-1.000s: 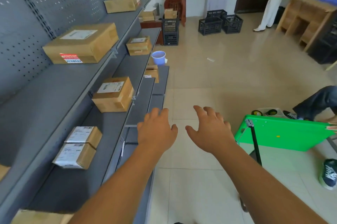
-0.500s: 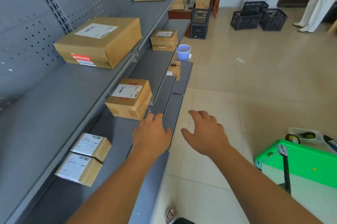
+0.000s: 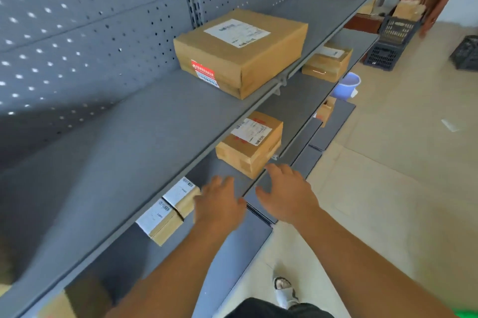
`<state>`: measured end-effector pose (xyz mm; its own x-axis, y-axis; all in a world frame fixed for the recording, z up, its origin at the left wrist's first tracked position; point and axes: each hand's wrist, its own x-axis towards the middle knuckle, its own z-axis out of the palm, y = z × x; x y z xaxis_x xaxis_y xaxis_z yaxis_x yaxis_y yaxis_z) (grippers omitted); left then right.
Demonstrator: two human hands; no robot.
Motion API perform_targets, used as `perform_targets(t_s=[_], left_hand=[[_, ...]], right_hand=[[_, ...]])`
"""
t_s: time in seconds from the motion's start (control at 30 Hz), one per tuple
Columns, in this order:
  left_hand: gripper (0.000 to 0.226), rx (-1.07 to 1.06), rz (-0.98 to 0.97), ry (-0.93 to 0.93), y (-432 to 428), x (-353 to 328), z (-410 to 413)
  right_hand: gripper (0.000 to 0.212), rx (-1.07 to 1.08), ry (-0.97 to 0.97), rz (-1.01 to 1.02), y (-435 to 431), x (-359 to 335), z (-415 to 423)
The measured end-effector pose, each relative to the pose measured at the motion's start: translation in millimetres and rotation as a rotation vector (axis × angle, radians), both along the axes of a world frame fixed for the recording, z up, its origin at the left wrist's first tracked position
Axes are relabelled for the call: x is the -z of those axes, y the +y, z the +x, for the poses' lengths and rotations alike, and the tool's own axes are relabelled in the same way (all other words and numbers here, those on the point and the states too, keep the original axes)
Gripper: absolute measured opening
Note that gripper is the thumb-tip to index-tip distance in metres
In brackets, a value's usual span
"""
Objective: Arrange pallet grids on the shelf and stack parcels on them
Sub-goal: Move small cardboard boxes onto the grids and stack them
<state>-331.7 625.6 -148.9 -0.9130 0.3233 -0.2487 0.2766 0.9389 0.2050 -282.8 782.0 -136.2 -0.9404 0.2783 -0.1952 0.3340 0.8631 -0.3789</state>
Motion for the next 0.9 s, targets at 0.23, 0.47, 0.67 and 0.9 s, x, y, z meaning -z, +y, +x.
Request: perform_targets(t_s=[0.23,0.47,0.67,0.9], left_hand=[[0.056,-0.382,-0.061,-0.065,-23.8,11.9,-13.7],[0.056,-0.652,-0.018,-0.052,-23.4,20.5,-3.1],[0.051,-0.814,0.001,-0.024,-46.8,40.3,11.4],[0.053,-0.864,-0.051,0.040,-75.5,76.3,8.4]], right_hand=[[0.062,-0.367,-0.071,-0.012,-21.9,22.2,-62.6],[0.061,-0.652,-0.014,0.070,-28.3,37.0,-95.5],[0.051,-0.759,-0.002,0.056,-56.2,59.5,-113.3],[0.052,-0.811,0.005,0.053,-97.7,96.7,-133.1]])
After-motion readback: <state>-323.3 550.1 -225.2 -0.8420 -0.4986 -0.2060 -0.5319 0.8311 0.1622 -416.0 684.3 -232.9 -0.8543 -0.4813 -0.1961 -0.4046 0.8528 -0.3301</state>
